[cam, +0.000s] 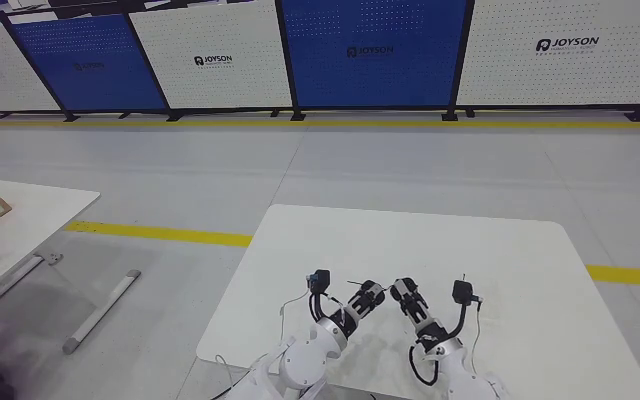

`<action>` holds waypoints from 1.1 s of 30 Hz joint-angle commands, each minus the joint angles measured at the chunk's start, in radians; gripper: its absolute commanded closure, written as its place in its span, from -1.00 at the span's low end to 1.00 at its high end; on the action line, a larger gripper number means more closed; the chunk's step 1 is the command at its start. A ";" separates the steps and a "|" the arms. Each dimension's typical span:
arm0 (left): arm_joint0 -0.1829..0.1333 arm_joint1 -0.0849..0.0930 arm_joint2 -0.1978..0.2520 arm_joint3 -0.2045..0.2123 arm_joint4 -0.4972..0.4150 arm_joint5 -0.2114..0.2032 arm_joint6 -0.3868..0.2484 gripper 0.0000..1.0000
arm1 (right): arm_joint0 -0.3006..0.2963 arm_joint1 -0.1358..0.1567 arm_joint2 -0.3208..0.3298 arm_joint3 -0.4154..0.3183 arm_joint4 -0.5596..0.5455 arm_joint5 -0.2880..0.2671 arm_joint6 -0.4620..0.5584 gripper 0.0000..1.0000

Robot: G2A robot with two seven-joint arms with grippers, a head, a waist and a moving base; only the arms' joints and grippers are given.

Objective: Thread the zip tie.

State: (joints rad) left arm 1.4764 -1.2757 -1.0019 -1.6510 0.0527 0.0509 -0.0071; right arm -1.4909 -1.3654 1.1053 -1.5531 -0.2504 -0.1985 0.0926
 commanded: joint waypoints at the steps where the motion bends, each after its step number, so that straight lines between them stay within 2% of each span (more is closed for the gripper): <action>1: -0.001 0.000 0.000 0.002 0.003 0.005 0.001 1.00 | -0.002 0.001 0.004 0.000 0.005 -0.005 0.001 -0.38; 2: -0.002 0.000 0.000 0.003 0.004 0.008 0.002 1.00 | -0.004 0.001 0.006 -0.001 0.006 -0.009 0.001 -0.86; 3: -0.002 -0.001 0.001 0.005 0.004 0.011 0.002 1.00 | -0.006 0.001 0.008 -0.001 0.006 -0.012 0.001 -1.00; 7: -0.008 -0.002 0.003 0.017 0.008 0.027 0.005 1.00 | -0.017 0.002 0.012 -0.002 0.002 -0.021 -0.017 -0.96; 10: -0.014 -0.005 0.006 0.024 0.004 0.039 0.014 1.00 | -0.024 0.002 0.013 -0.003 -0.003 -0.027 -0.025 -0.50; 11: -0.015 -0.006 0.006 0.025 0.003 0.041 0.017 1.00 | -0.026 0.003 0.013 -0.003 -0.005 -0.028 -0.027 -0.16; 12: -0.016 -0.006 0.007 0.025 0.002 0.042 0.018 1.00 | -0.027 0.003 0.013 -0.002 -0.007 -0.028 -0.028 0.08; 14: -0.017 -0.007 0.008 0.027 0.002 0.043 0.020 1.00 | -0.029 0.003 0.014 -0.001 -0.009 -0.028 -0.031 0.18; 16: -0.018 -0.008 0.009 0.027 0.003 0.043 0.021 1.00 | -0.030 0.003 0.017 -0.001 -0.009 -0.029 -0.033 0.40; 20: -0.015 -0.008 0.011 0.021 0.007 0.039 0.021 1.00 | -0.029 0.004 0.022 -0.003 -0.007 -0.027 -0.031 0.40; 23: -0.010 -0.008 0.010 0.013 0.010 0.033 0.019 1.00 | -0.027 0.004 0.025 -0.006 -0.008 -0.023 -0.027 0.48; 26: -0.005 -0.007 0.007 0.007 0.012 0.030 0.017 1.00 | -0.025 0.004 0.025 -0.007 -0.009 -0.021 -0.026 0.74; 27: -0.004 -0.007 0.006 0.006 0.012 0.030 0.017 1.00 | -0.025 0.004 0.025 -0.007 -0.009 -0.021 -0.026 1.00; 33: 0.000 -0.007 0.002 0.003 0.011 0.027 0.015 1.00 | -0.026 0.003 0.021 -0.008 -0.016 -0.021 -0.033 1.00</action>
State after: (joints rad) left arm 1.4758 -1.2824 -0.9993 -1.6476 0.0639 0.0785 0.0085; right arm -1.5168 -1.3624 1.1263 -1.5617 -0.2661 -0.2185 0.0604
